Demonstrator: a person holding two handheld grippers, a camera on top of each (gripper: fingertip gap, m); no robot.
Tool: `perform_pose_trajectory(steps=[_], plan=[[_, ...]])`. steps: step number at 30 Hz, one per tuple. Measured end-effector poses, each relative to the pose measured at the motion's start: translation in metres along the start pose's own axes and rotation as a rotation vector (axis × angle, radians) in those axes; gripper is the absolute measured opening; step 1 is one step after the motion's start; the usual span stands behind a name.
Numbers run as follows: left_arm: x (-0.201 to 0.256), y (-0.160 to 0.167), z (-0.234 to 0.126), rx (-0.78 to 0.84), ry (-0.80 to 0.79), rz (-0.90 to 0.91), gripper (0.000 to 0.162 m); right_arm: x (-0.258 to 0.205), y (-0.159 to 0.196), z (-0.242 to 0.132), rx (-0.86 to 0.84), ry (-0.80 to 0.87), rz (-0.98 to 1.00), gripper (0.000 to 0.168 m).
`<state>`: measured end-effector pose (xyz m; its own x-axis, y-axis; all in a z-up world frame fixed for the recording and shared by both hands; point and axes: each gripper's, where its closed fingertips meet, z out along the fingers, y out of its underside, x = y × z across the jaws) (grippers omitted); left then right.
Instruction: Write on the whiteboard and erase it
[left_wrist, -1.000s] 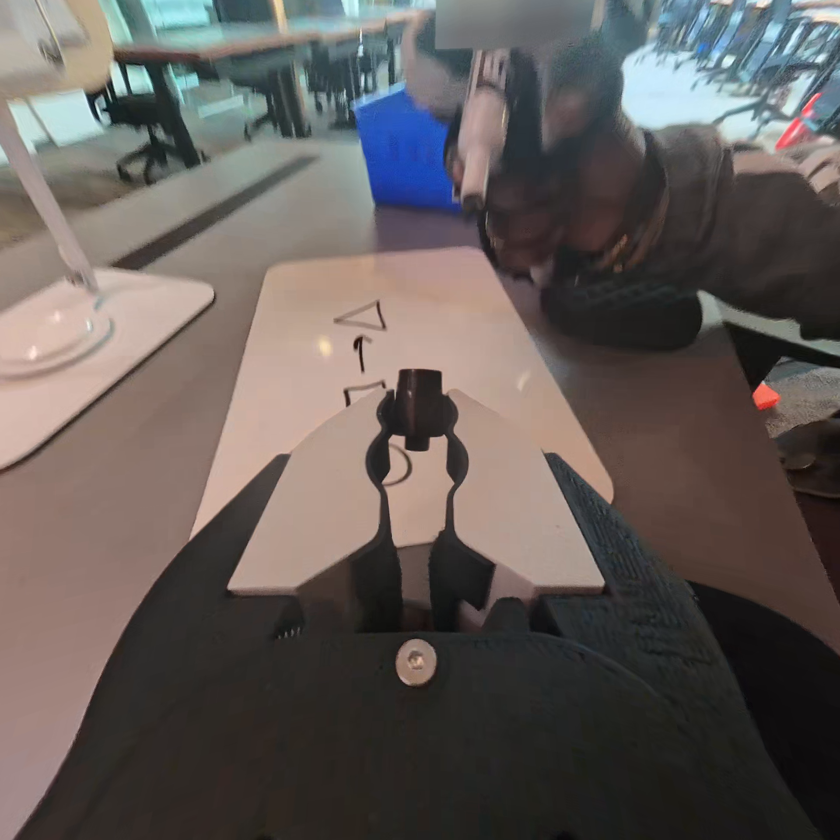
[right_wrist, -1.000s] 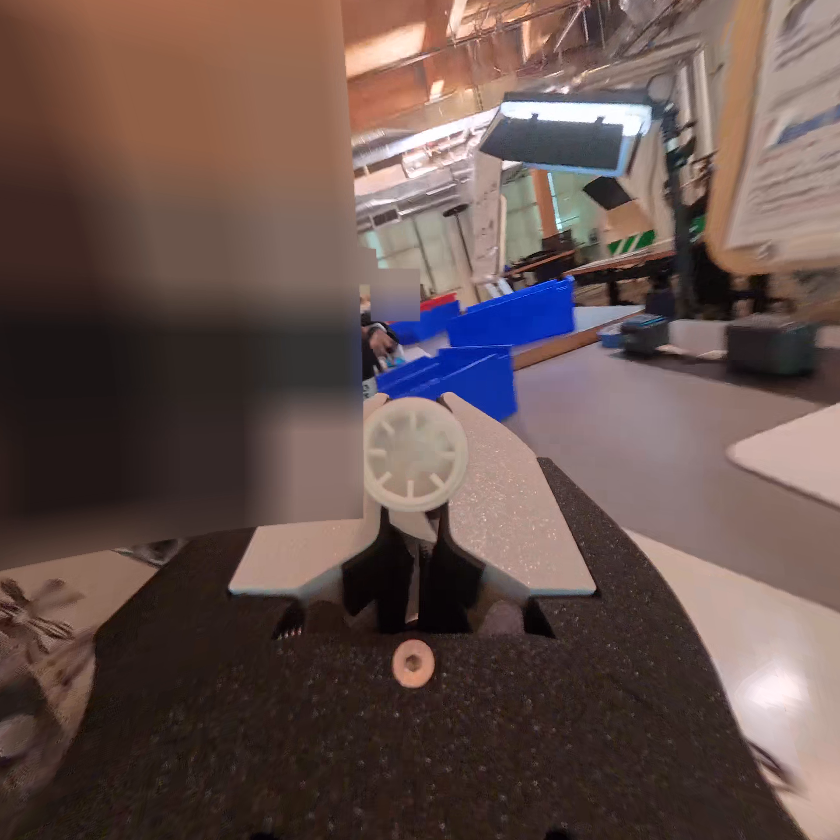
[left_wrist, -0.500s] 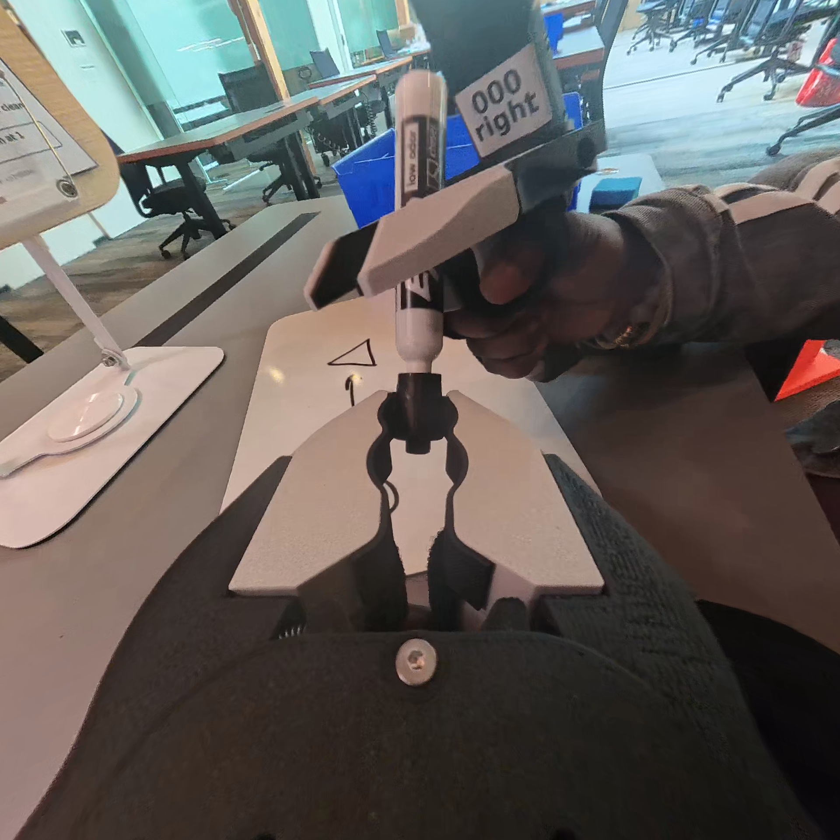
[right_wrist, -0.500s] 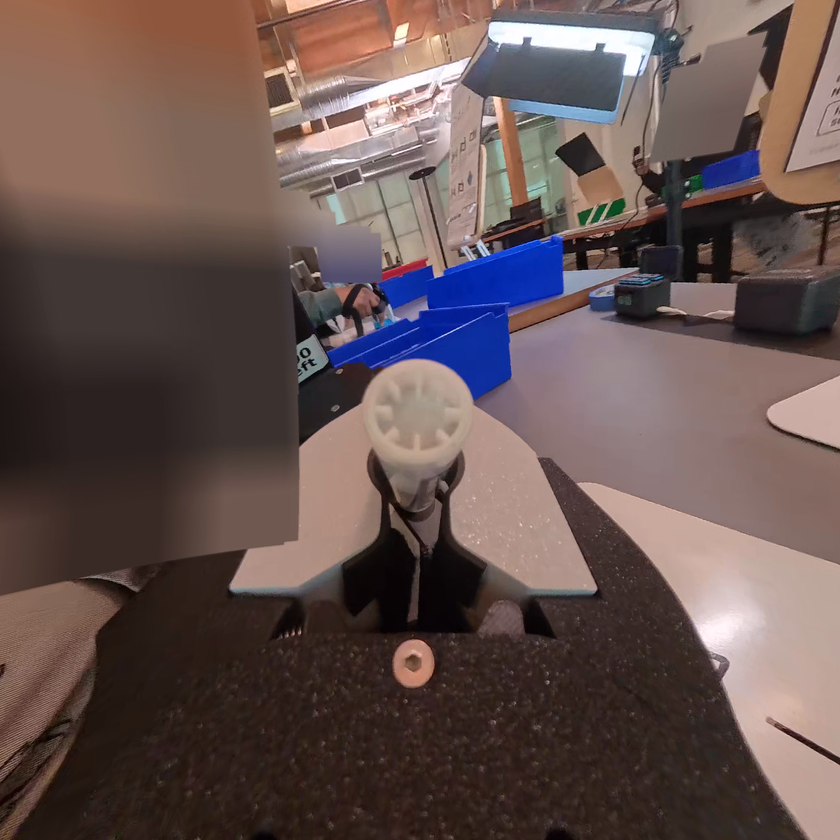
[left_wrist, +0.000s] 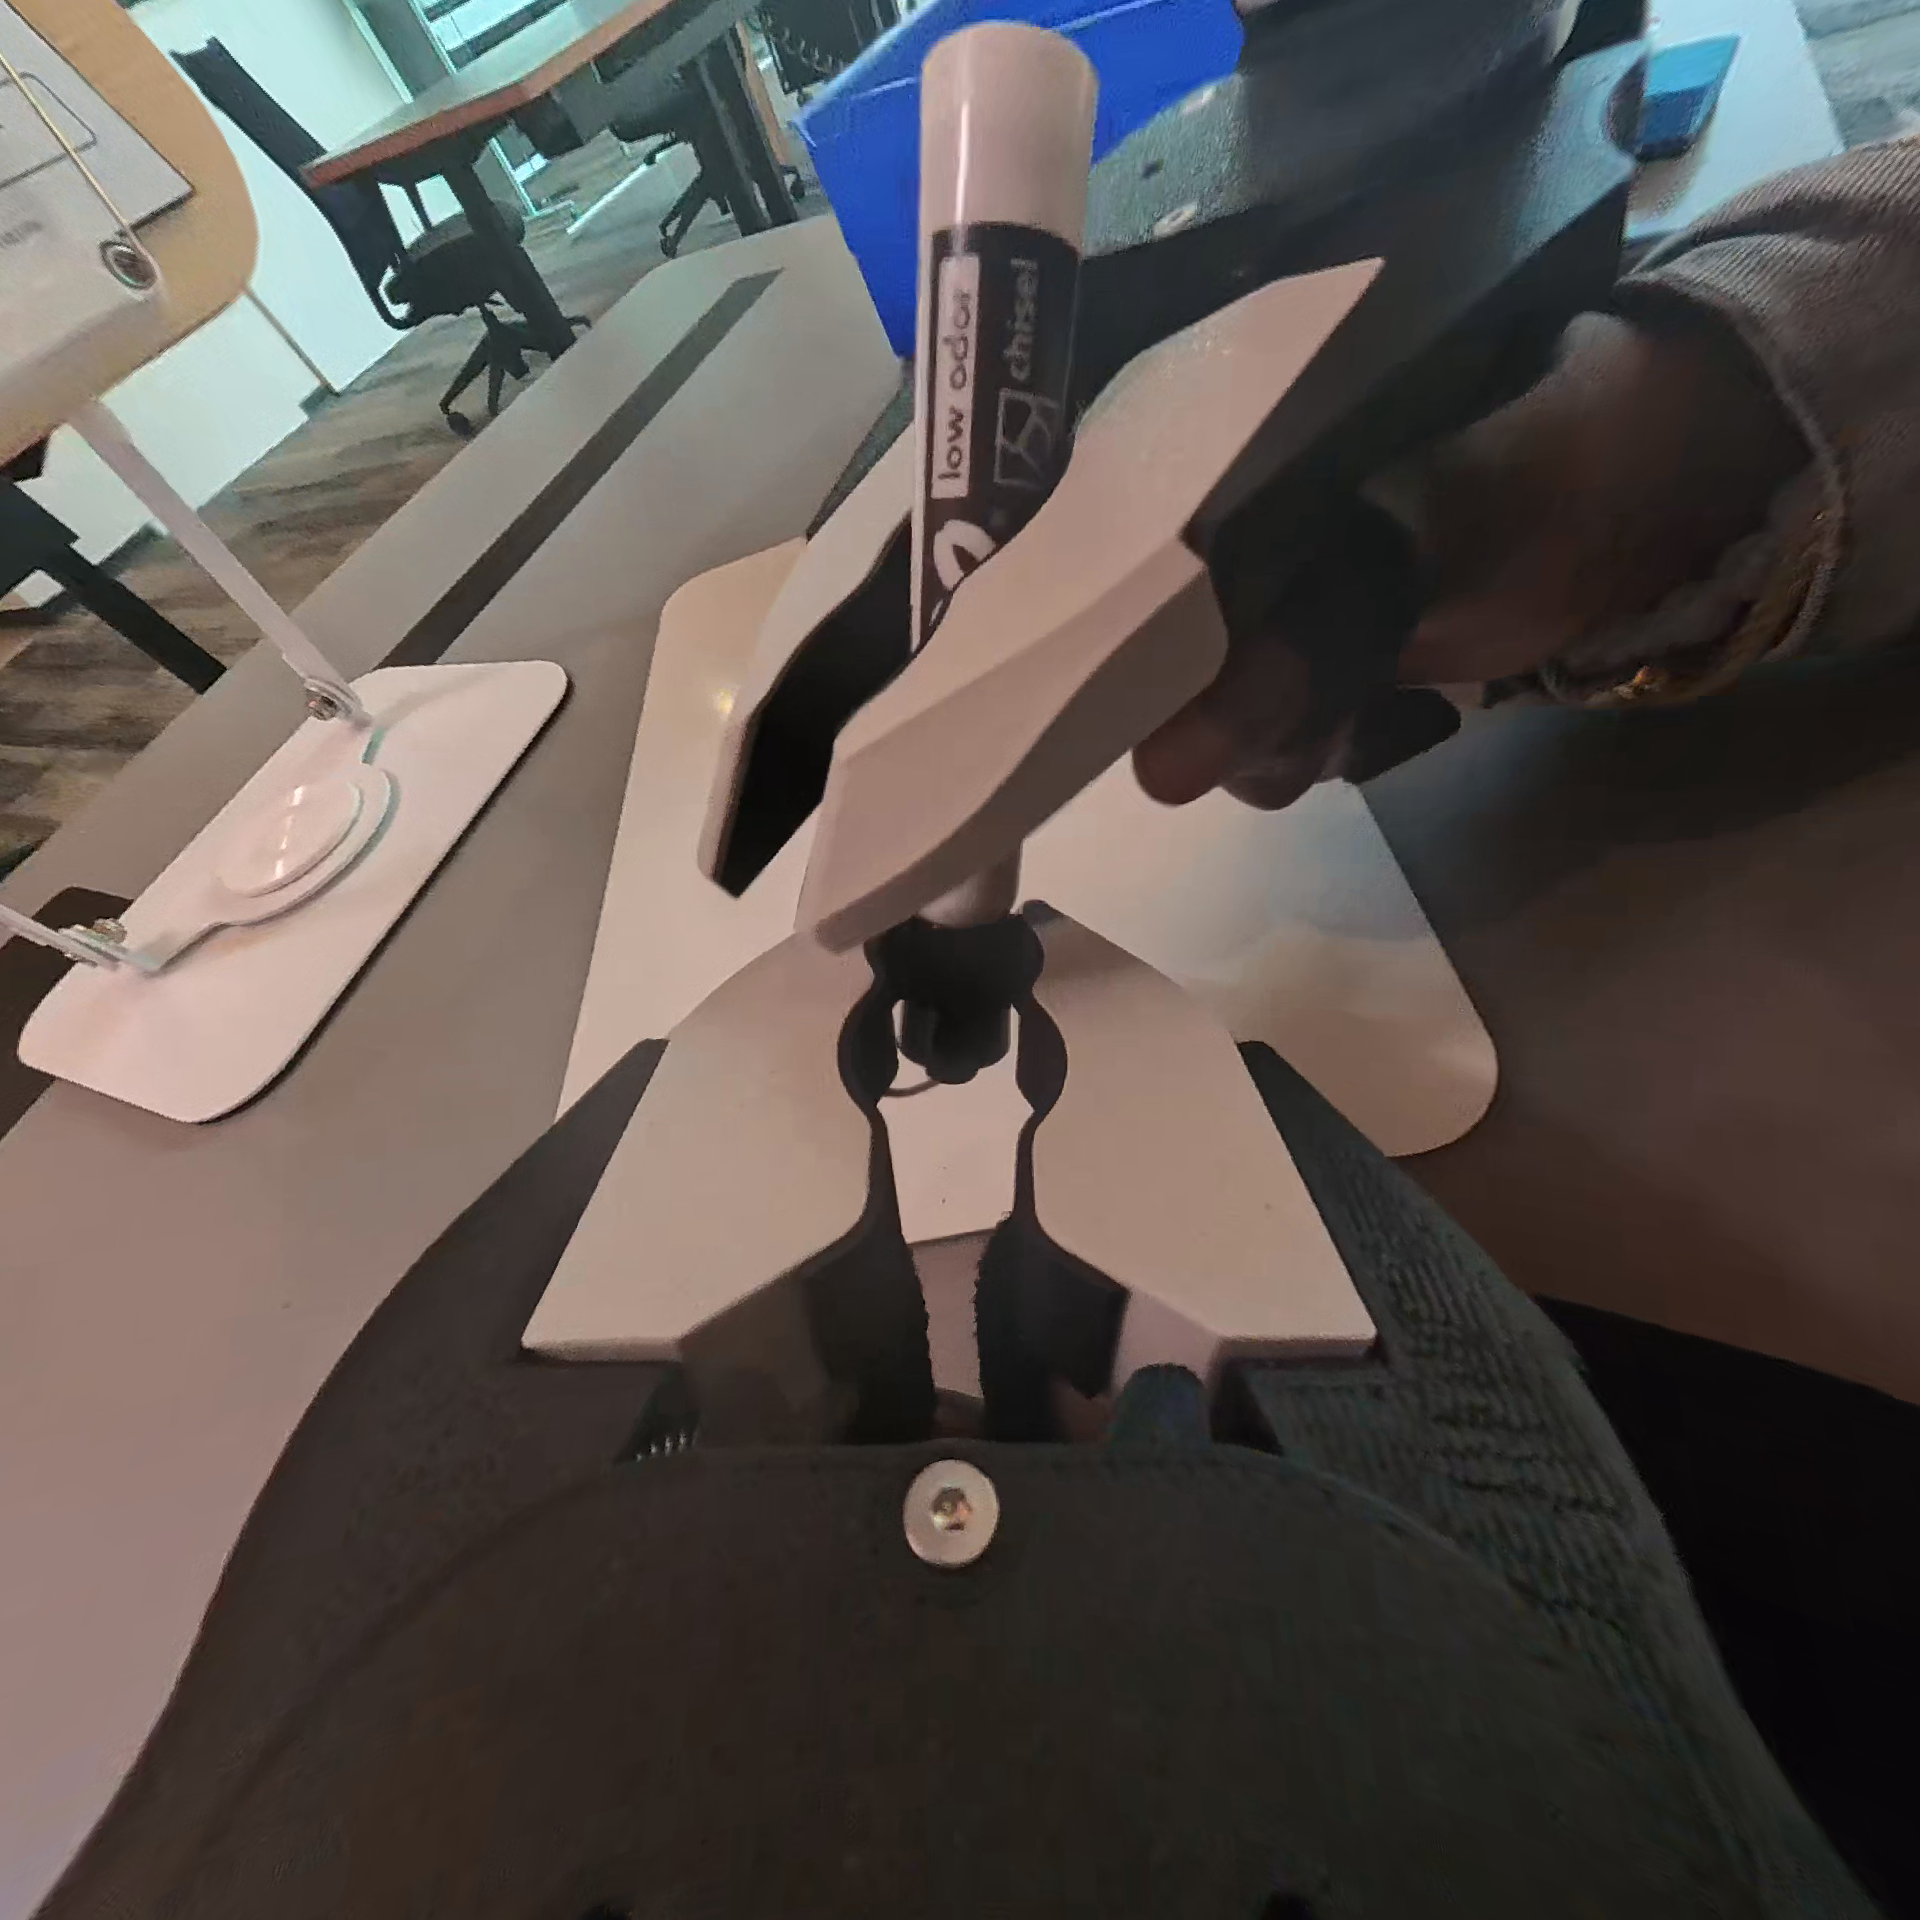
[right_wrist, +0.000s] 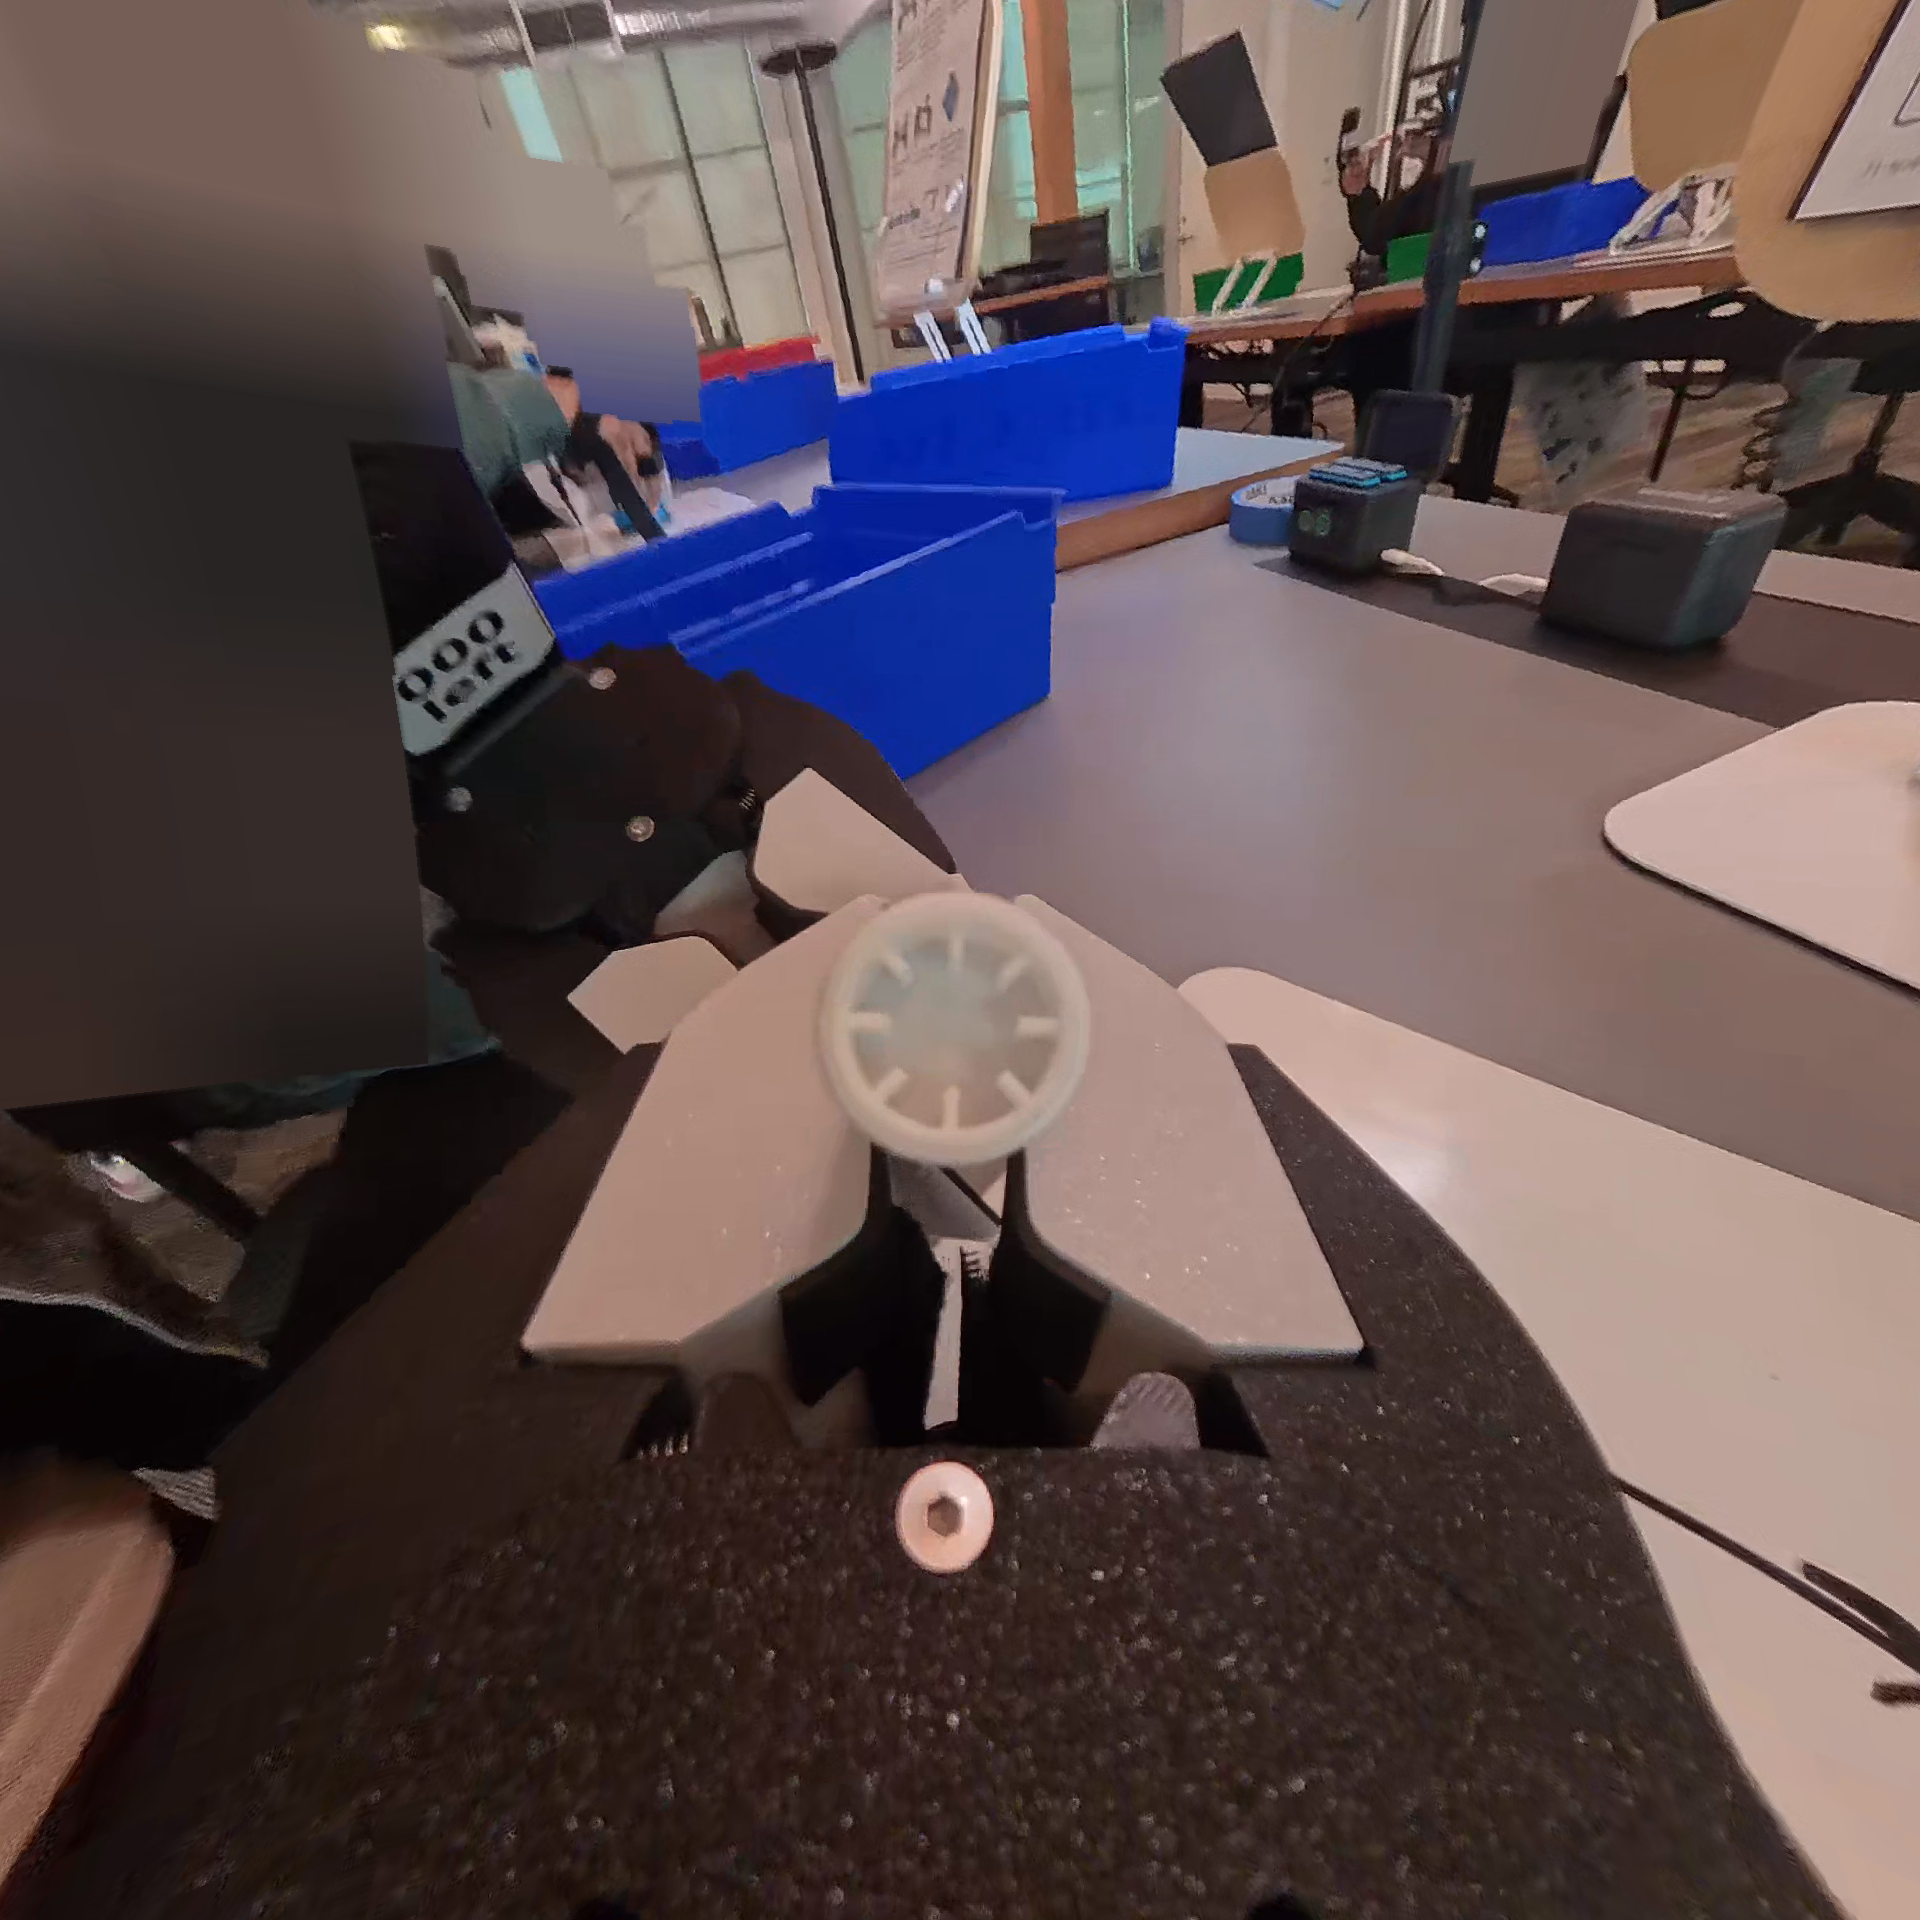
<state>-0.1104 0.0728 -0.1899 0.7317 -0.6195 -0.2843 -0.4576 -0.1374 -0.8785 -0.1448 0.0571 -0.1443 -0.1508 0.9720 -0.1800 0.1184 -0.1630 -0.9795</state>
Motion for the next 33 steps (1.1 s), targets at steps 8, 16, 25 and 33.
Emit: perform_pose_trajectory(steps=[8, 16, 25, 33], plan=[[-0.018, -0.005, -0.011, 0.028, -0.115, 0.159, 0.018, -0.007, -0.03, -0.042, 0.036, 0.012, -0.118, 0.063], [-0.012, -0.005, -0.005, 0.028, -0.136, 0.234, 0.02, -0.005, -0.021, -0.068, -0.076, 0.093, -0.271, 0.021], [-0.061, -0.024, -0.028, 0.309, -0.196, -0.351, 0.082, 0.058, -0.098, -0.201, 0.021, 0.681, -0.444, 0.021], [-0.065, -0.019, -0.025, 0.295, -0.226, -0.354, 0.087, 0.177, -0.067, -0.42, -0.281, 1.236, -0.161, 0.021]])
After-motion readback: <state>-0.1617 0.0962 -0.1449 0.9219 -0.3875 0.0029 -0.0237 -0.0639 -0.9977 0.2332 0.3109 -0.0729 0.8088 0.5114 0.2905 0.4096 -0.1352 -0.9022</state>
